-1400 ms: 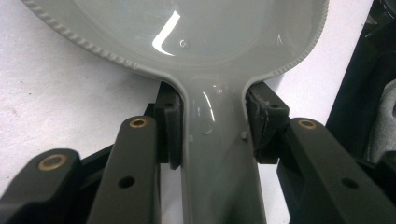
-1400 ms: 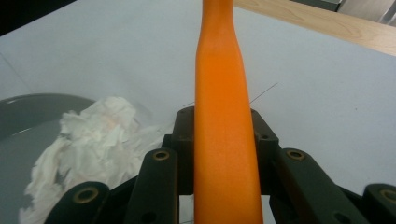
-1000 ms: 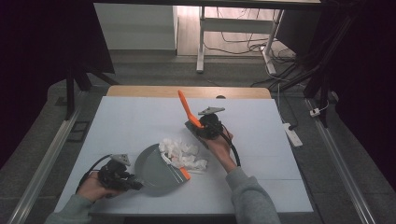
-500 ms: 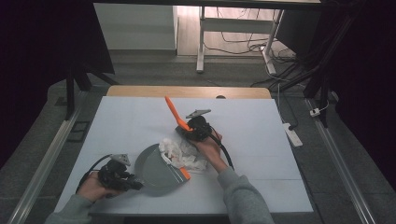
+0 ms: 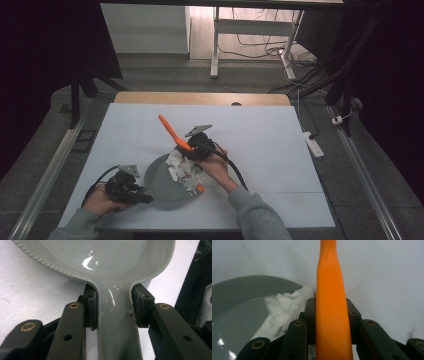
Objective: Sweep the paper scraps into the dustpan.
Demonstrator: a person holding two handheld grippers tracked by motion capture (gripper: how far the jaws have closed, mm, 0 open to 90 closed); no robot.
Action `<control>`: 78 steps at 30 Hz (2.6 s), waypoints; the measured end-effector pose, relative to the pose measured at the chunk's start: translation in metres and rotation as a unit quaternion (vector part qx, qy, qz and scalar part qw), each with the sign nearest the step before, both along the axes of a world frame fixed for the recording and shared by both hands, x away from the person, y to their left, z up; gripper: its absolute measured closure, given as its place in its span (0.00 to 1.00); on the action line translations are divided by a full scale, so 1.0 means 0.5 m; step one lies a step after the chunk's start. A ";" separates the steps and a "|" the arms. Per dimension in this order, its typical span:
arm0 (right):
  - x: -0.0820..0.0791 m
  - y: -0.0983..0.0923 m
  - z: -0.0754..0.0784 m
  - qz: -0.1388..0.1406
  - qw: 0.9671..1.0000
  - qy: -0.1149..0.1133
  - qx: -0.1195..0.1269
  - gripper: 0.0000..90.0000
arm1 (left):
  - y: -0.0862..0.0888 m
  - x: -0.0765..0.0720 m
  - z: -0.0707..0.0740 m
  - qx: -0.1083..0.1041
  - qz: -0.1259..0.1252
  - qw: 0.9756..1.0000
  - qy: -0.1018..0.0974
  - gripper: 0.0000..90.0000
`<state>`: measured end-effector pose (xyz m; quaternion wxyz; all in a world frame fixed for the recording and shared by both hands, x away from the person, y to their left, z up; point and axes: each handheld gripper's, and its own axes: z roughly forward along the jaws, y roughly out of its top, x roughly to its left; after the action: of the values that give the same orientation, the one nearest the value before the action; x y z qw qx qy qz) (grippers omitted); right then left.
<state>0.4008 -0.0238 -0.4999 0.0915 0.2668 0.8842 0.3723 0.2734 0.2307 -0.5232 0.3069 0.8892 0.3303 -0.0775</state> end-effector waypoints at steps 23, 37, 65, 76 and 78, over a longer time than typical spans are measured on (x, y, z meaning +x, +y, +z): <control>-0.037 -0.081 0.068 -0.014 0.997 -0.036 0.060 0.78 | -0.001 0.000 -0.001 0.001 0.001 1.000 0.001 0.68; -0.046 -0.189 0.070 -0.081 0.994 -0.033 0.066 0.78 | -0.002 -0.001 0.000 0.001 0.001 1.000 0.001 0.68; -0.096 -0.271 0.015 -0.152 0.988 -0.001 0.037 0.78 | -0.007 -0.009 0.002 0.001 -0.007 1.000 0.002 0.68; -0.128 -0.156 0.004 -0.105 0.994 0.017 0.026 0.78 | -0.023 -0.010 0.003 0.003 -0.016 1.000 0.003 0.68; -0.135 -0.128 0.003 -0.091 0.995 0.020 0.030 0.78 | -0.024 -0.011 0.003 0.002 -0.015 1.000 0.003 0.68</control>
<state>0.3332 -0.0879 -0.4984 0.0993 0.3562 0.8462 0.3837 0.2681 0.2187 -0.5216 0.3031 0.8944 0.3179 -0.0844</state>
